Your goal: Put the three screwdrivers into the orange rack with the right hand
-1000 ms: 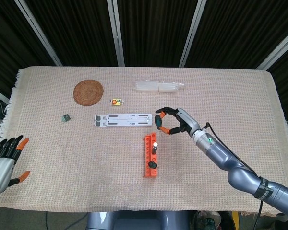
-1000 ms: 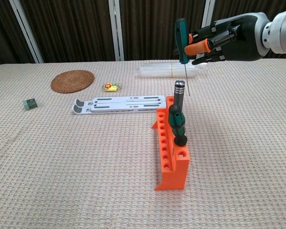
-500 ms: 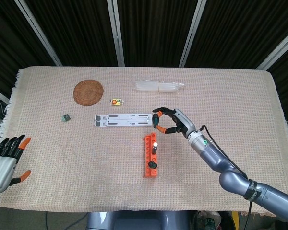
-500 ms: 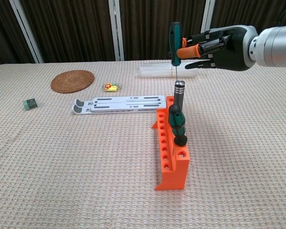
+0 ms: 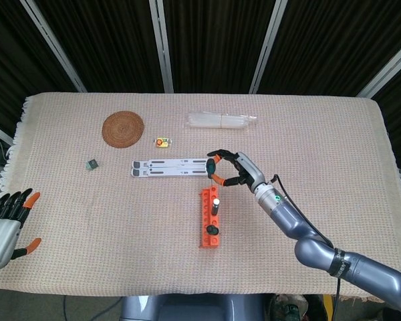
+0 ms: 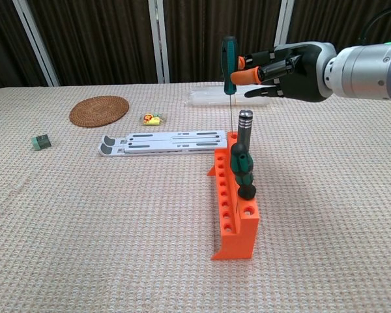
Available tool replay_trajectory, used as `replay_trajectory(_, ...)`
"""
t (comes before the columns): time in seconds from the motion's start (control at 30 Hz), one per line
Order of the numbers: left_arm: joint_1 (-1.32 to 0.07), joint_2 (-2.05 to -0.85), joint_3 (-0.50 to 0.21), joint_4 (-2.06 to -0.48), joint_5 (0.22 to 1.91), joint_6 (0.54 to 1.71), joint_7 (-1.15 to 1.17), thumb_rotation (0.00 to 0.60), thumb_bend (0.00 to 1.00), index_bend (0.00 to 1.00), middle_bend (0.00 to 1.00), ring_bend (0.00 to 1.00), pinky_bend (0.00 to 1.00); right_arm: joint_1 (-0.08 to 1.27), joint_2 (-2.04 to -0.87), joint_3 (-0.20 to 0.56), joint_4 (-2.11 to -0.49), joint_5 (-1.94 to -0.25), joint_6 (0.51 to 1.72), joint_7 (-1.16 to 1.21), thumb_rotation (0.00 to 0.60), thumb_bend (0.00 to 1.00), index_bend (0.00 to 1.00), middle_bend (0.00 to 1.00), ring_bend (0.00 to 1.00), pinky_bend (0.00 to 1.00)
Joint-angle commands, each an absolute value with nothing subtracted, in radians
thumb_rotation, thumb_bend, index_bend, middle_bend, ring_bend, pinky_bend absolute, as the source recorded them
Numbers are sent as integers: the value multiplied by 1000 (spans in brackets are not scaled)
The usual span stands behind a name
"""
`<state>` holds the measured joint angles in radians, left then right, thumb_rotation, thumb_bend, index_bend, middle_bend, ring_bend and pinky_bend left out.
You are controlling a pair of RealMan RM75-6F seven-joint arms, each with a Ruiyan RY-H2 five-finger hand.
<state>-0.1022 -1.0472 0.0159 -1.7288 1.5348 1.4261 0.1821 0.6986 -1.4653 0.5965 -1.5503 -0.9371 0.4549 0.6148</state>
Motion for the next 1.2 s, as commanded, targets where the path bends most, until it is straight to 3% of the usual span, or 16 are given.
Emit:
replay_trajectory(0.03,-103,-1048,16,-1728,1537,1426,182,600,209,0,0,0,0,705,-1462,588,-1548,-929,463,615,600,526,640,206,0,0)
replay_trajectory(0.87,-98,-1048,20,-1728,1541,1433,180,600,209,0,0,0,0,726,-1475,506,-1518,-943,483,631,600,523,630,202,0,0)
replay_trajectory(1.2,-97,-1053,20,-1718,1545,1437,170,600,209,0,0,0,0,721,-1461,472,-1520,-1001,465,634,600,416,559,178,0,0)
